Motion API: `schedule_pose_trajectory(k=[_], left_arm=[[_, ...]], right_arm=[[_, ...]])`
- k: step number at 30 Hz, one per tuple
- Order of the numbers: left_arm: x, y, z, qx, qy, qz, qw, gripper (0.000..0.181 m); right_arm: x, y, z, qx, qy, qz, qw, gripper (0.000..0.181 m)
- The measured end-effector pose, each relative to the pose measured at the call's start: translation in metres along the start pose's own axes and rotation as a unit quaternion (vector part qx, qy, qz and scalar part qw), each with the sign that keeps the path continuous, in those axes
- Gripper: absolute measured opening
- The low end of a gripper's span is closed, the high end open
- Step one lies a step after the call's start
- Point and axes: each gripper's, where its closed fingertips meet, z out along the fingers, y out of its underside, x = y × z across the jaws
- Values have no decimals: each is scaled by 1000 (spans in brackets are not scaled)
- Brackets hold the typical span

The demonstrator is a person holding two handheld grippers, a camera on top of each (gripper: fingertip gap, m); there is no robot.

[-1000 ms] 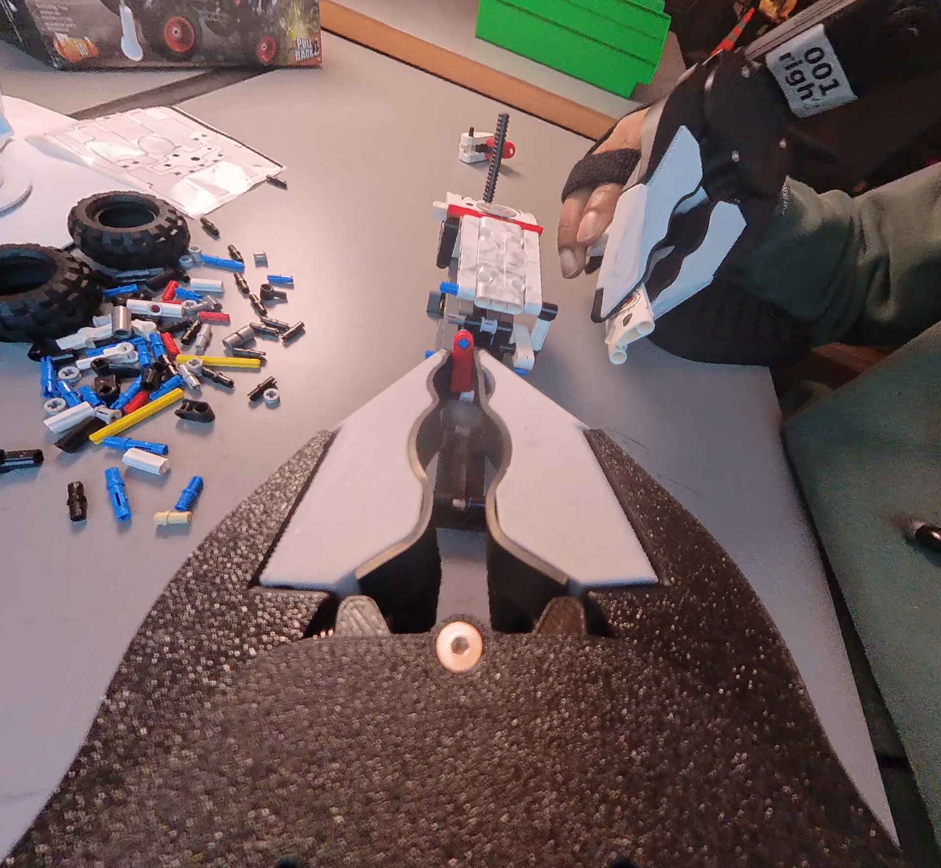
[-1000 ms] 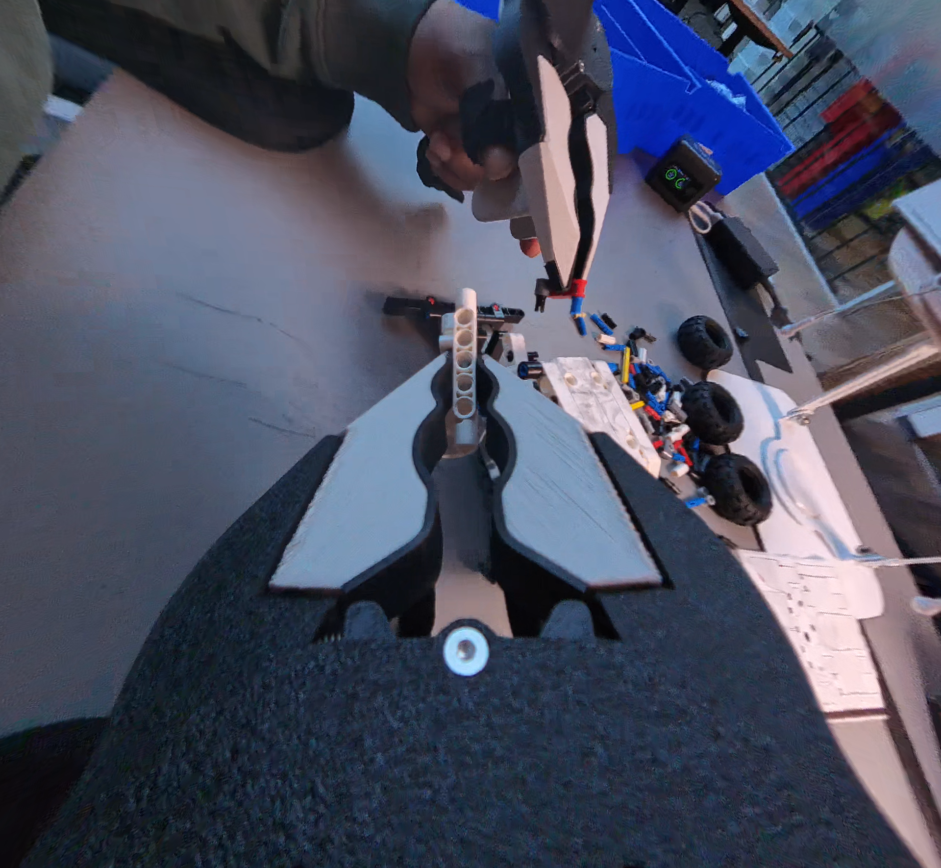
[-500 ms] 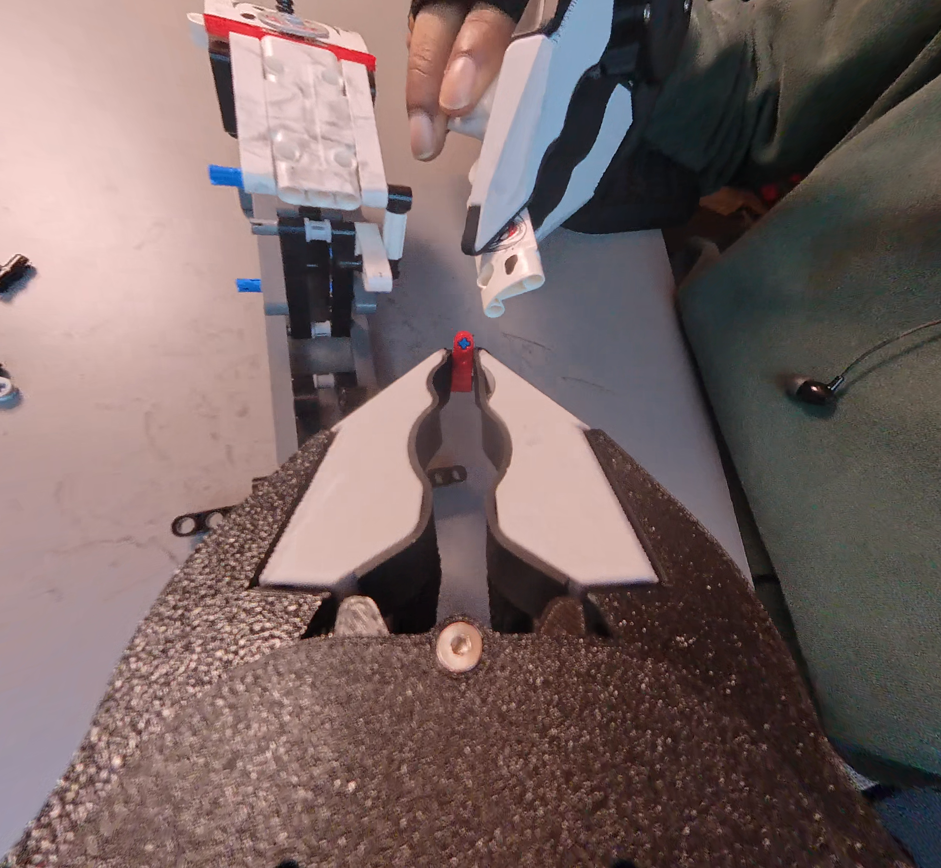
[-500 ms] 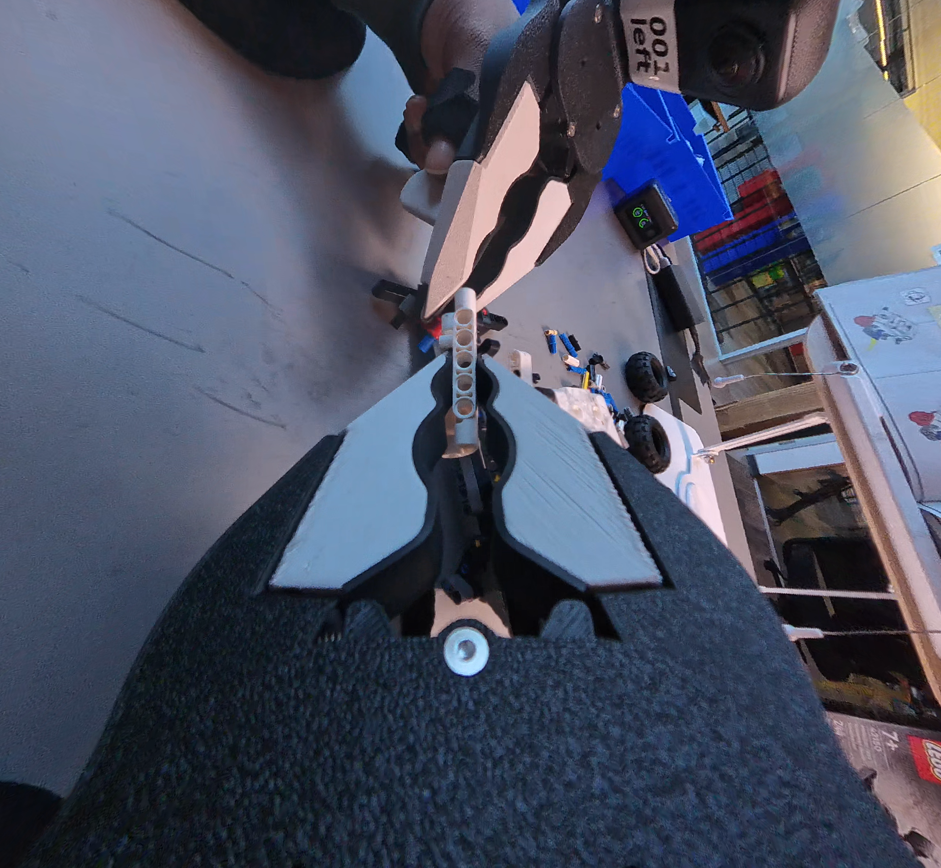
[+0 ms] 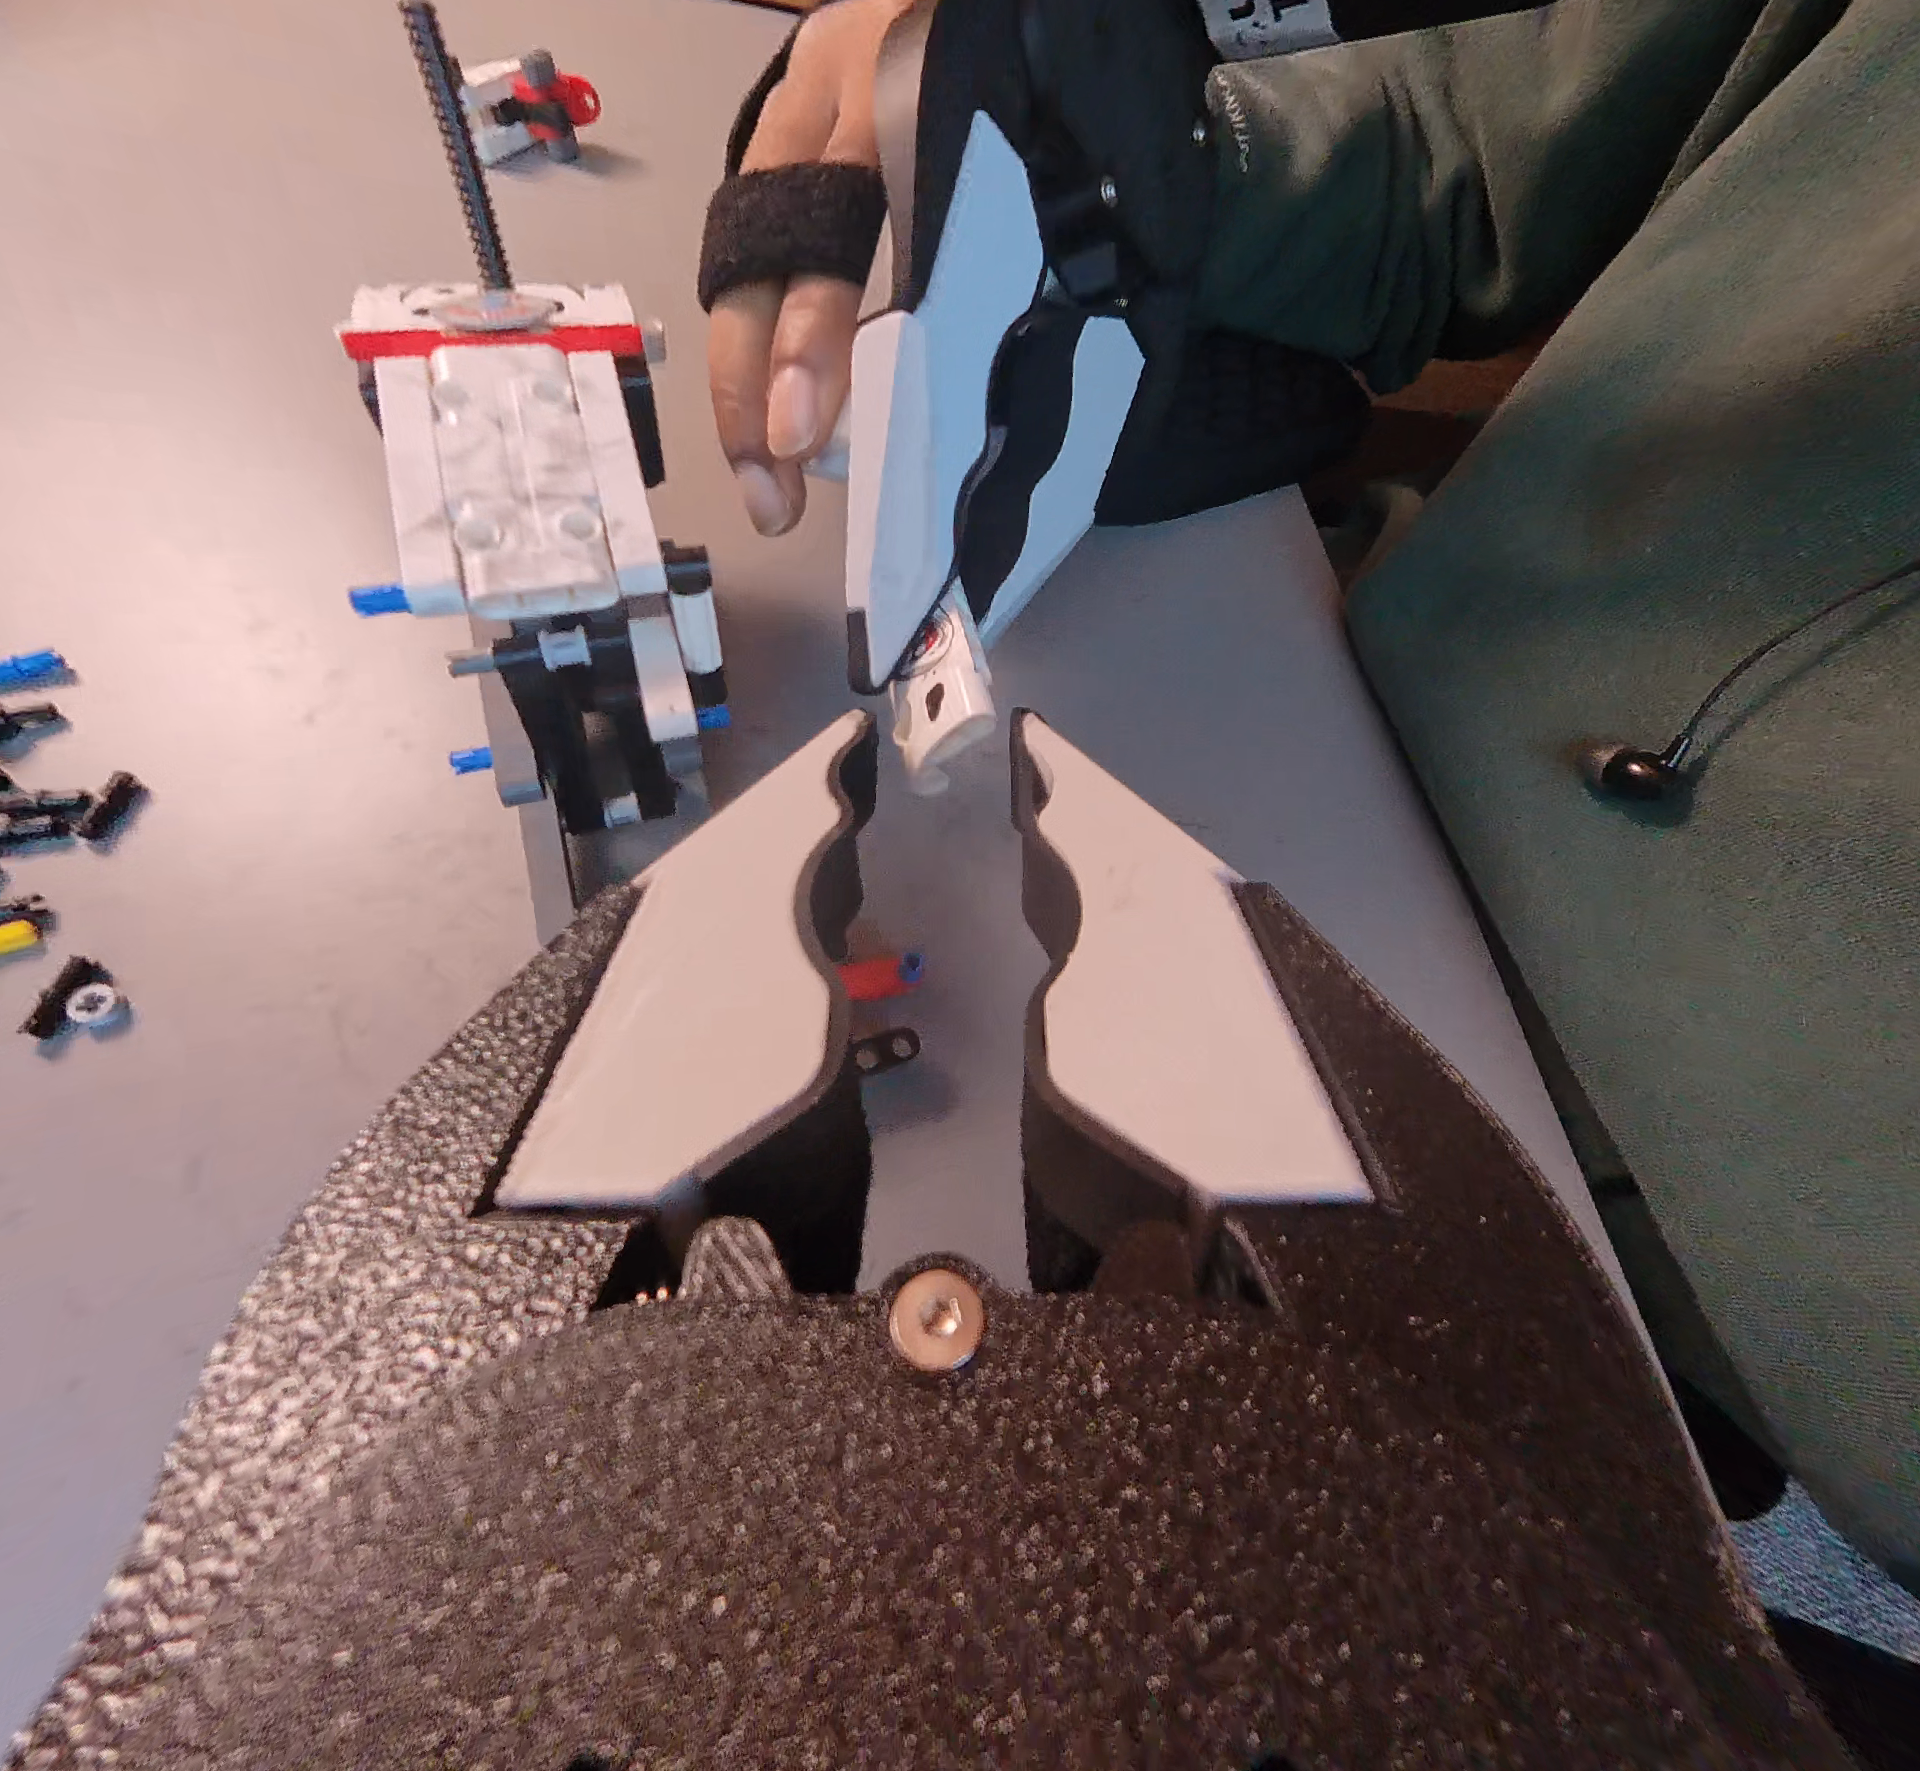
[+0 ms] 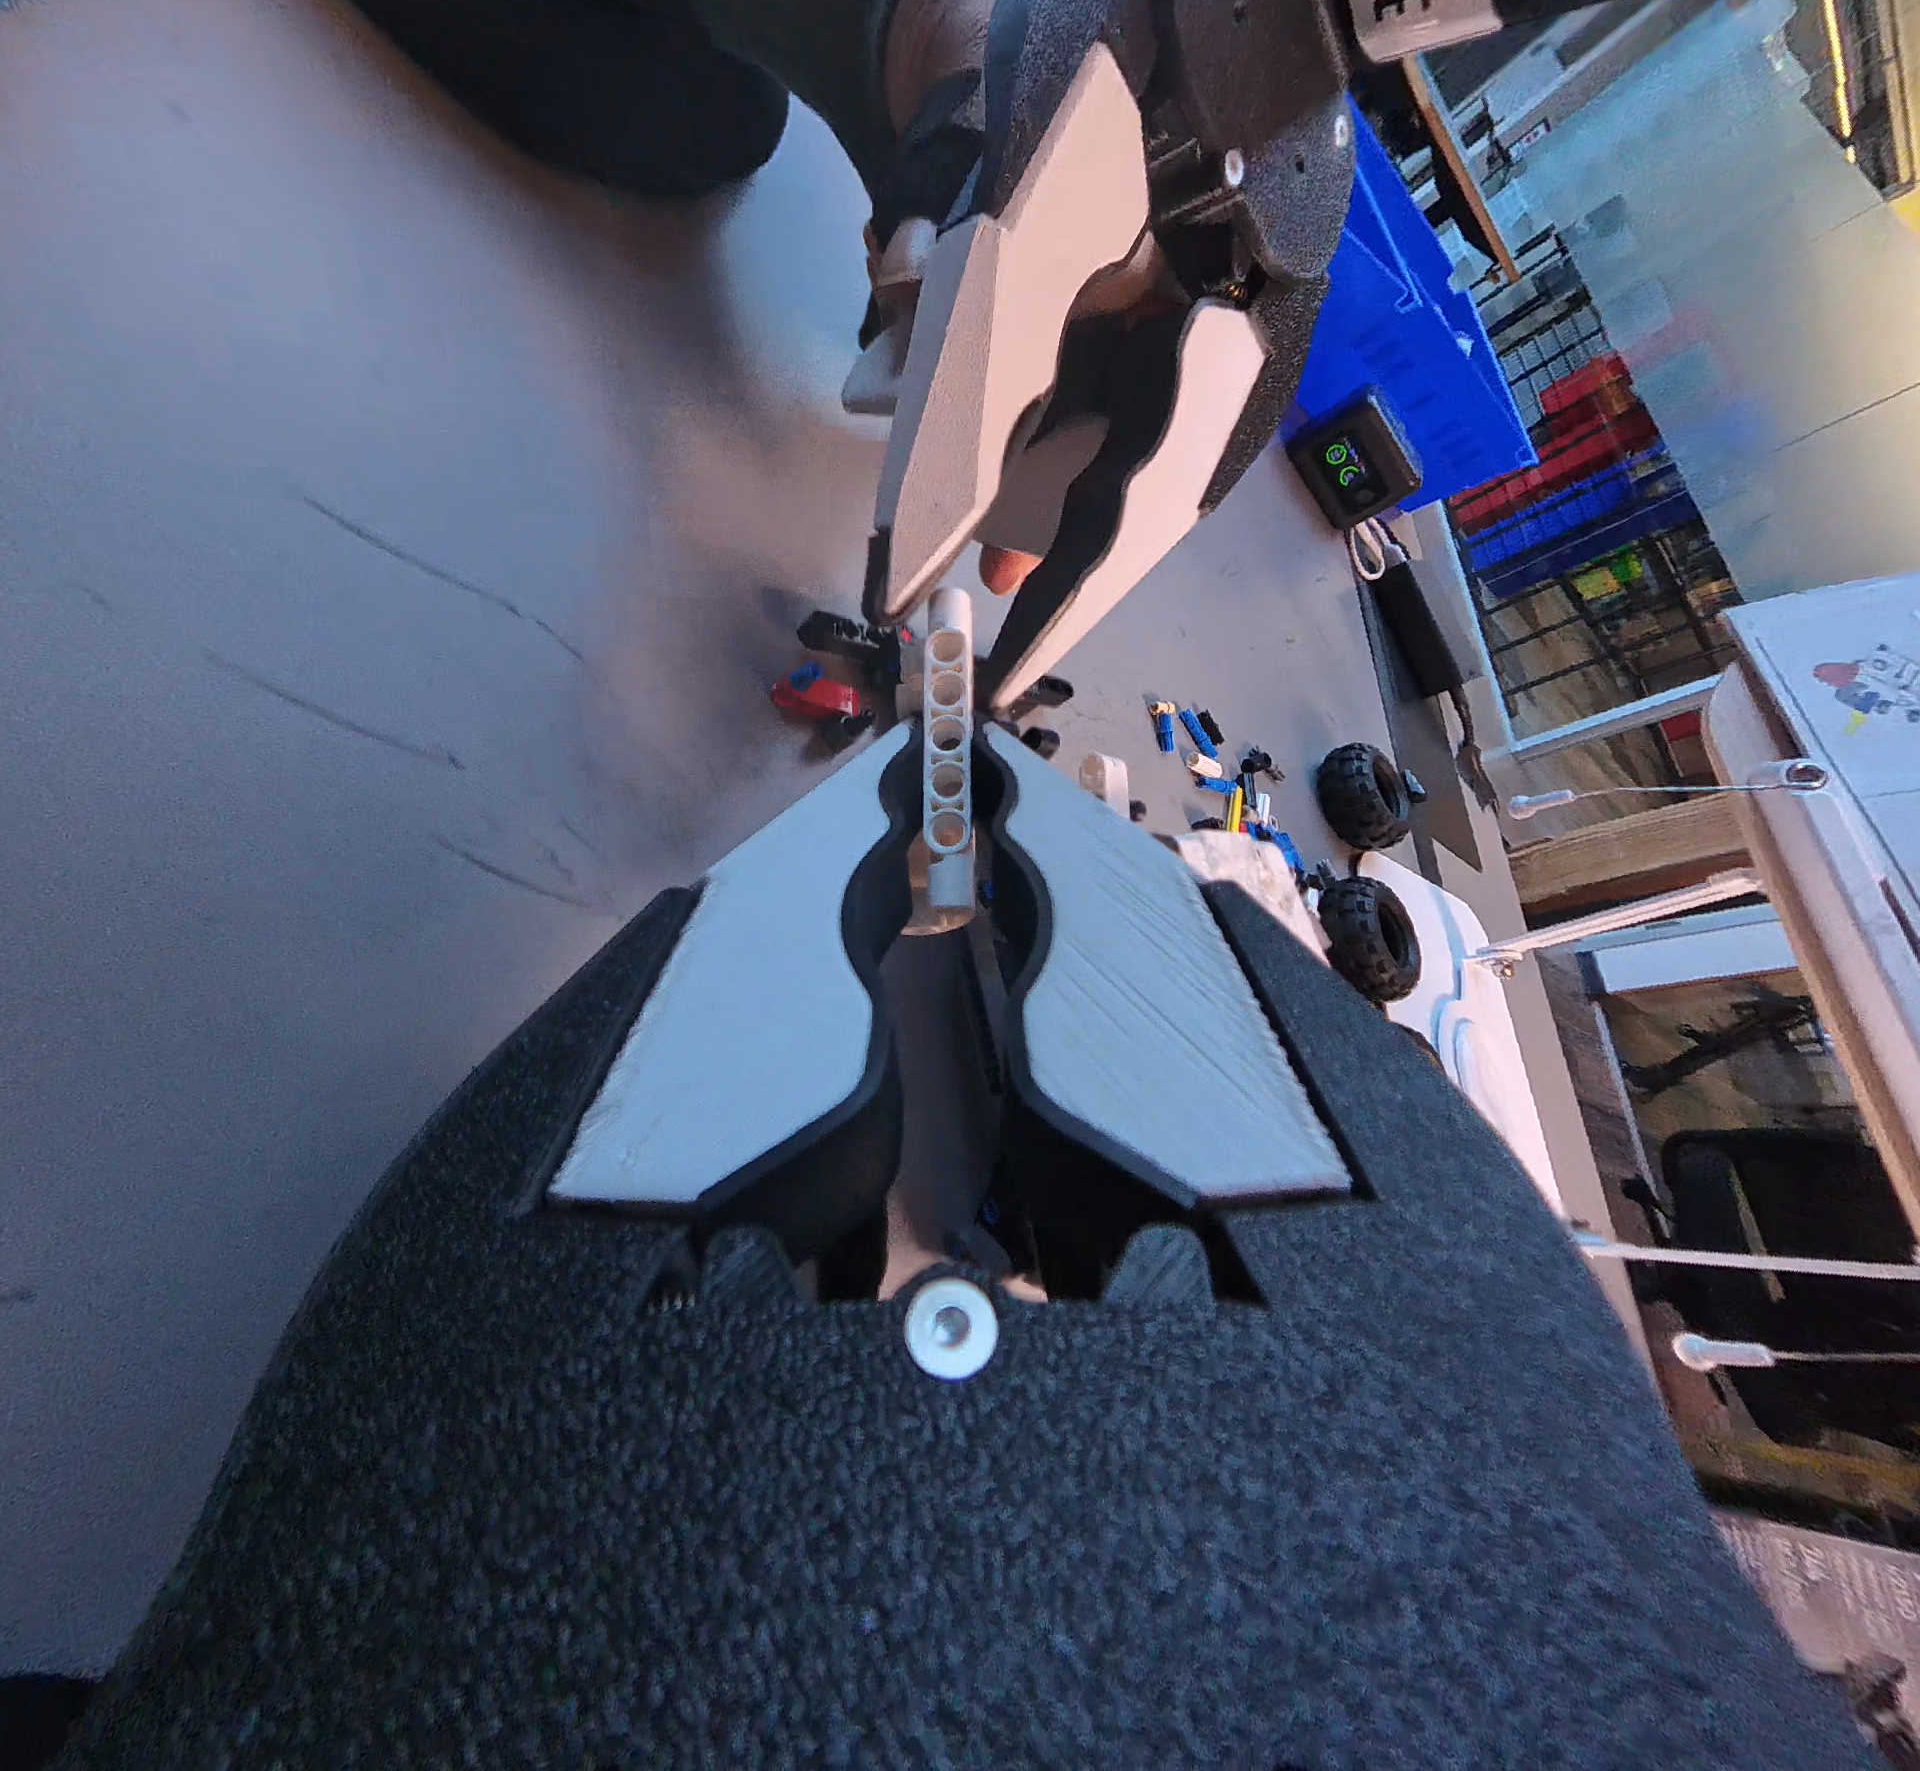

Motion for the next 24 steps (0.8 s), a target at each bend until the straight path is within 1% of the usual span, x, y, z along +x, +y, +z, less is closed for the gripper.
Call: schedule_pose_trajectory(k=[1, 2, 4, 6, 8, 9, 10, 11, 12, 13, 14, 15, 16, 17, 18, 19, 20, 21, 23, 24], left_arm=[[3, -2, 0, 2, 0, 14, 1000, 18], [5, -4, -1, 0, -2, 27, 1000, 15], [5, -12, -7, 4, -27, 58, 998, 12], [1, -25, -25, 18, -58, 80, 995, 8], [-8, -45, -56, 65, -106, 71, 990, 7], [-18, -57, -78, 95, -149, 62, 982, 7], [-31, -67, -105, 120, -213, 55, 968, 7], [-46, -76, -138, 145, -290, 46, 945, 7], [-58, -82, -177, 172, -370, 30, 913, 7], [-68, -81, -217, 185, -450, 12, 874, 7], [-76, -72, -257, 174, -535, -9, 827, 7], [-81, -56, -297, 141, -618, -28, 773, 7], [-82, -38, -332, 101, -687, -52, 718, 7], [-80, -20, -360, 68, -735, -76, 671, 7], [-78, -1, -378, 32, -761, -105, 639, 6], [-79, 18, -389, -10, -776, -134, 616, 6], [-81, 38, -393, -50, -779, -165, 603, 7], [-84, 53, -394, -76, -775, -190, 598, 7], [-91, 88, -387, -126, -748, -254, 601, 7], [-95, 101, -384, -143, -737, -270, 602, 7]], right_arm=[[0, -3, 0, 7, 0, 7, 1000, 7], [1, -5, -1, 14, -1, 15, 1000, 6], [7, -12, -3, 40, 7, 42, 998, 8], [21, -21, -10, 67, 28, 85, 994, 13], [31, -24, -17, 85, 26, 136, 987, 31], [33, -22, -18, 82, 20, 152, 985, 33], [33, -18, -18, 78, 18, 159, 984, 34], [32, -14, -17, 70, 16, 158, 985, 34], [28, -10, -14, 57, 10, 156, 986, 33], [23, -7, -10, 46, -1, 153, 987, 33], [16, -6, -6, 36, -16, 150, 988, 32], [8, -5, -1, 25, -33, 149, 988, 31], [-1, -4, 3, 15, -54, 150, 987, 31], [-9, -4, 8, 6, -72, 153, 986, 31], [-15, -3, 12, -3, -86, 156, 984, 31], [-21, -1, 17, -15, -97, 160, 982, 32], [-23, 2, 22, -30, -99, 164, 981, 32], [-26, 6, 28, -46, -101, 169, 979, 32], [-32, 12, 38, -75, -110, 187, 973, 33], [-35, 14, 42, -88, -117, 199, 969, 34]])
